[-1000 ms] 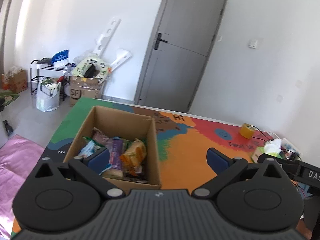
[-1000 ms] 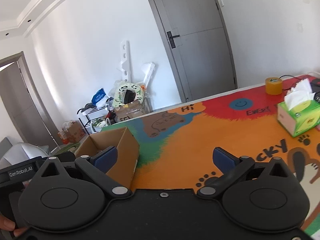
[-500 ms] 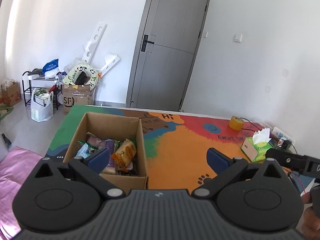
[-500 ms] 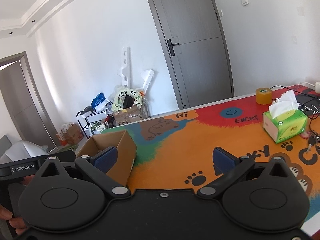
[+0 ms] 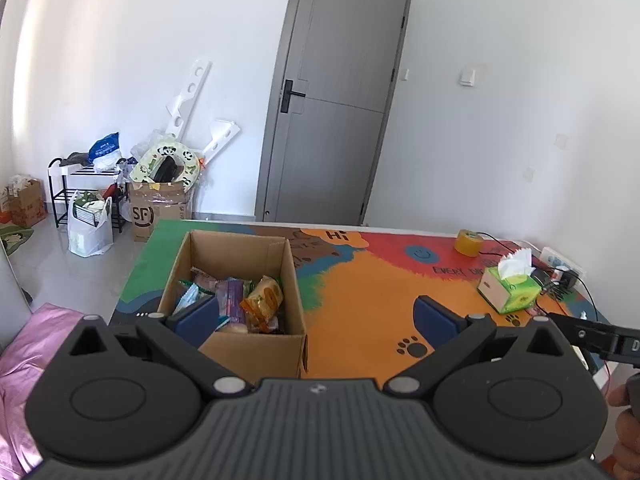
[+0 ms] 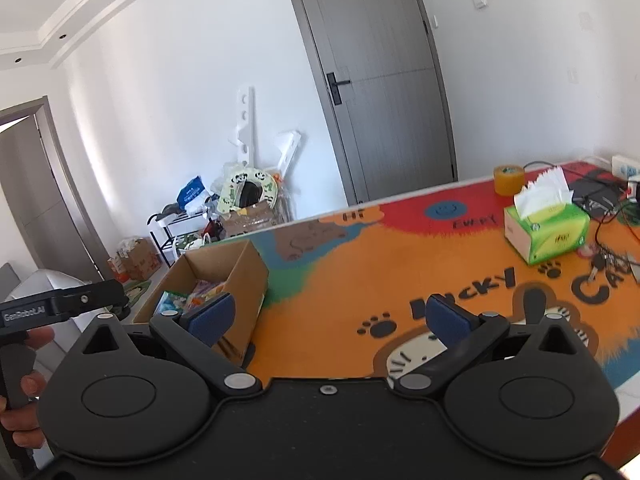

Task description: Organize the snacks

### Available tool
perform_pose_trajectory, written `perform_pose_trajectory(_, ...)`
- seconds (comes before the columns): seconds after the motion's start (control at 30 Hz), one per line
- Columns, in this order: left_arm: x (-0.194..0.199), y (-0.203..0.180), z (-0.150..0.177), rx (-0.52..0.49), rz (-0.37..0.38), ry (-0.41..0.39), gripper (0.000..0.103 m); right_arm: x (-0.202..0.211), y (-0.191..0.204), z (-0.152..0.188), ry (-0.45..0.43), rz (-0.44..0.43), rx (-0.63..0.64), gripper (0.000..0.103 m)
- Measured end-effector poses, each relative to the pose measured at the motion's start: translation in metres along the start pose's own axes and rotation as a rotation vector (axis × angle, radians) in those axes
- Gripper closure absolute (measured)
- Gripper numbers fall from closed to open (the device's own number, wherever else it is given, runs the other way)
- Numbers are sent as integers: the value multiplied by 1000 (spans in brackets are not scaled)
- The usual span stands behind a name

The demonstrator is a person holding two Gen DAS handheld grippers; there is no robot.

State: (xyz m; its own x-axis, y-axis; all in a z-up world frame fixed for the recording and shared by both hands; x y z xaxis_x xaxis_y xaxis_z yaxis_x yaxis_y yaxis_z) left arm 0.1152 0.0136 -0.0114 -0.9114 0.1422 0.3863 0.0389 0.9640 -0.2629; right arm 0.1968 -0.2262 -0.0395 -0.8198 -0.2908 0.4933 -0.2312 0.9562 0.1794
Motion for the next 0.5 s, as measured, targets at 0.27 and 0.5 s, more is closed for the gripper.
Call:
perform_pose_trajectory(0.27,3,11,11,68,-4,30,0,11,11,8,34,22,55,0)
perform_pose_trajectory(0.5,14,1,13,11,-2,27,0,24,17,8,28,1,68,0)
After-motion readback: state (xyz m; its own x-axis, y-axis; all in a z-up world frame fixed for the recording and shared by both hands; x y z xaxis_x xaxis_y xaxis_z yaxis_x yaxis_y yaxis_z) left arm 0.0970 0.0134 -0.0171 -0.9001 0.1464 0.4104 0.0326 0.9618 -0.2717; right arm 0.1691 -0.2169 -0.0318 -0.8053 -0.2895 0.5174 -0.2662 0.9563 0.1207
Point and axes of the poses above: each gripper's, at about its wrist camera, not at the fingertips, and x roughly against the way its jaws point, y to its left, z to its underside, the point moved 8 cm from there along -x, roughly the way its jaws point, and after that the axes turned 14 degrees about z, right-handed, at the moved point
